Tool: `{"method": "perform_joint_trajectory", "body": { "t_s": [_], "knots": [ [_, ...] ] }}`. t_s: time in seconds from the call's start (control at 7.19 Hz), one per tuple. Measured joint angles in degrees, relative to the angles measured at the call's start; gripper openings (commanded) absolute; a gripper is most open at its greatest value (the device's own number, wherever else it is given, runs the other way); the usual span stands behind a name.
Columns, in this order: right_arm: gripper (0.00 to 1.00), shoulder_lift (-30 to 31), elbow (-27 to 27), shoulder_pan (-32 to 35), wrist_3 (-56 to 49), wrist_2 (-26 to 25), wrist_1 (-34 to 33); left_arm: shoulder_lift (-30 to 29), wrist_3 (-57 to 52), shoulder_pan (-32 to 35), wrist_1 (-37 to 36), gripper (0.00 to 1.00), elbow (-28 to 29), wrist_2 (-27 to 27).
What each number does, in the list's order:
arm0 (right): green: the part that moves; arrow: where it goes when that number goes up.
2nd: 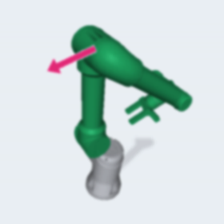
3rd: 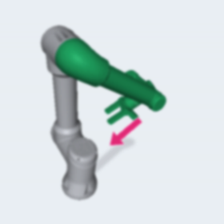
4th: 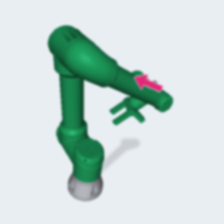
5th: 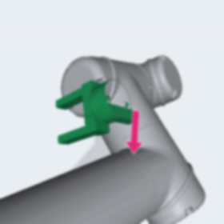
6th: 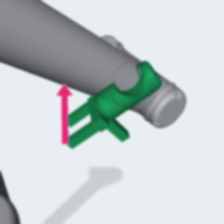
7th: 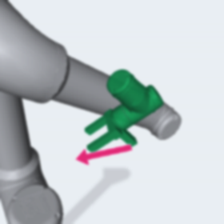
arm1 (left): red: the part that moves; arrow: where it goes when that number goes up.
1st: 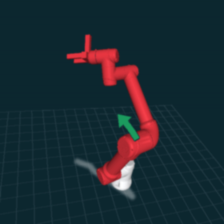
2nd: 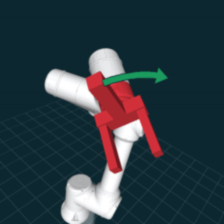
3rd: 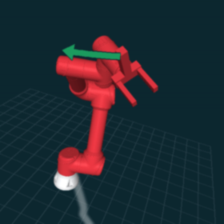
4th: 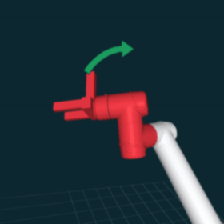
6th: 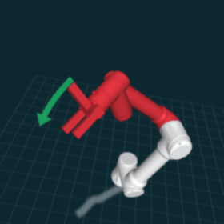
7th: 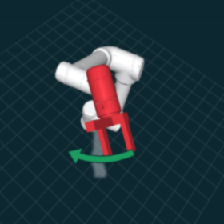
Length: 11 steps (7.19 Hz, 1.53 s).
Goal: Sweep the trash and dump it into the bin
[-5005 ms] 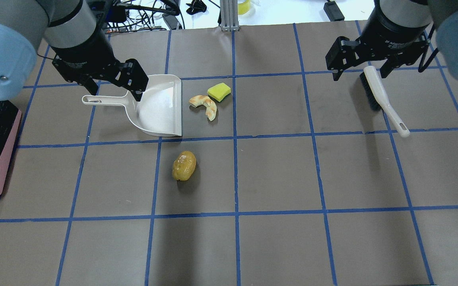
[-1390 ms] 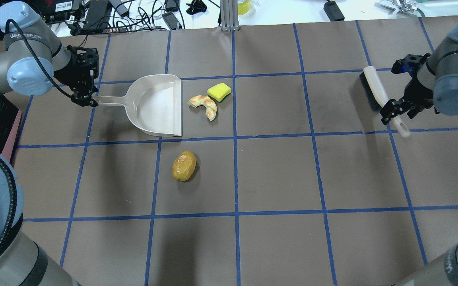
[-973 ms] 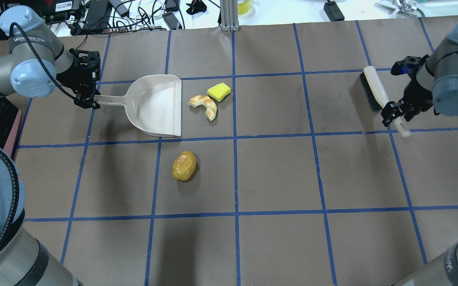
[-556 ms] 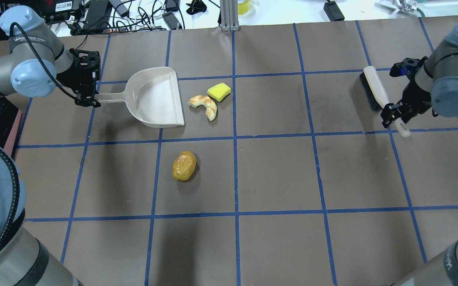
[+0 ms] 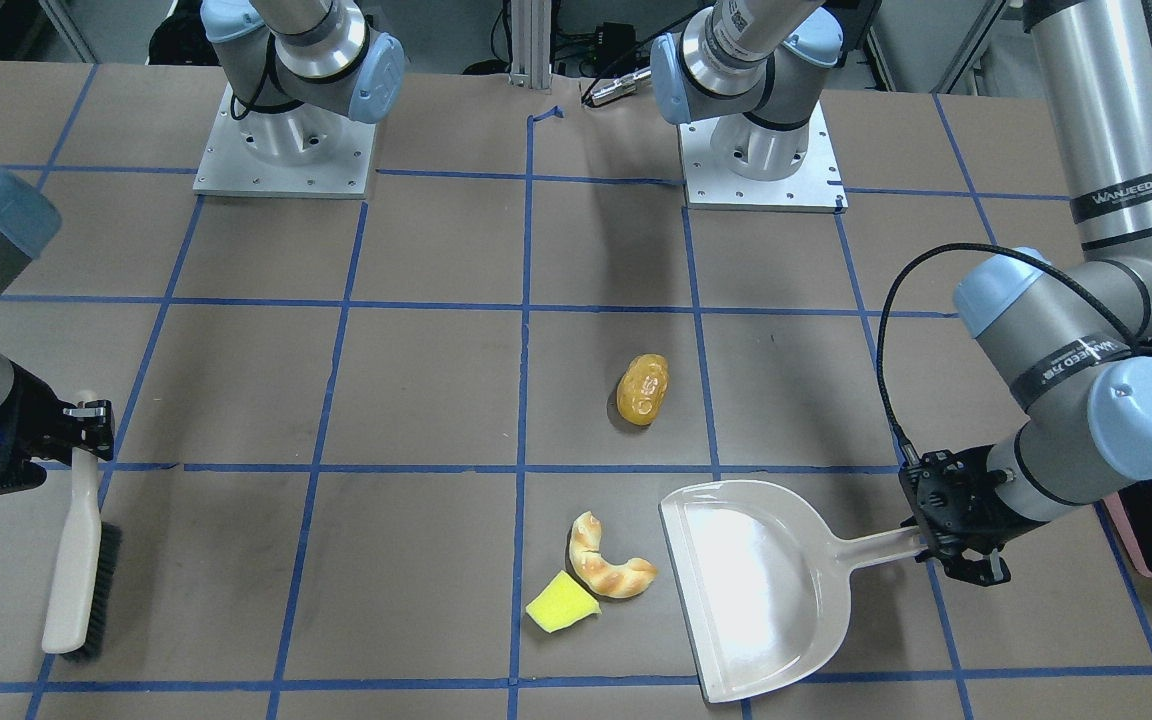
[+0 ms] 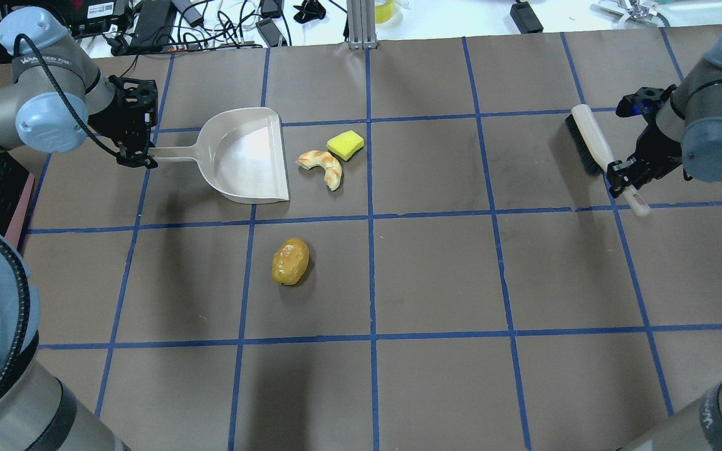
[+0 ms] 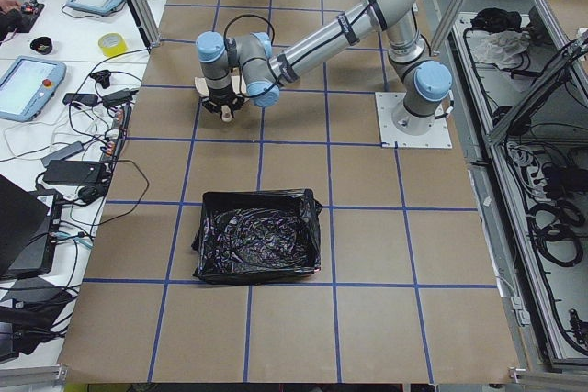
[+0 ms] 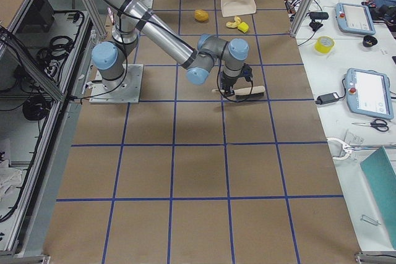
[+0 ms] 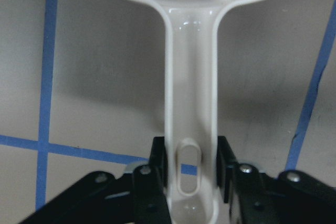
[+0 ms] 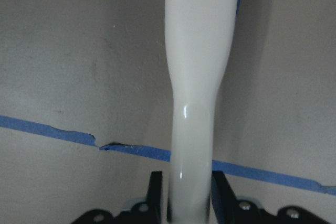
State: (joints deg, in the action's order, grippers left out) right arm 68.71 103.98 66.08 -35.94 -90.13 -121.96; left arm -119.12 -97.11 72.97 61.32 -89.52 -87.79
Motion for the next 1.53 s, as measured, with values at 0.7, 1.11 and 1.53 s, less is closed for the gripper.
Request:
{"method": "perform_joint_trajectory", "body": {
  "t_s": [0.7, 1.11, 1.53],
  "knots": [
    [0.00, 2.75, -4.05, 2.60, 13.16, 1.14, 7.22, 0.04, -0.41, 0.30, 0.08, 0.00, -0.33, -0.11],
    [0.00, 4.20, -5.23, 15.17, 25.96, 2.09, 8.65, -0.14, -0.57, 0.43, 0.29, 0.00, -0.41, -0.02],
    [0.00, 3.11, -5.97, 26.95, 29.97, 1.64, 6.46, -0.17, -1.11, 0.63, 0.55, 0.00, -0.40, -0.17]
  ]
}}
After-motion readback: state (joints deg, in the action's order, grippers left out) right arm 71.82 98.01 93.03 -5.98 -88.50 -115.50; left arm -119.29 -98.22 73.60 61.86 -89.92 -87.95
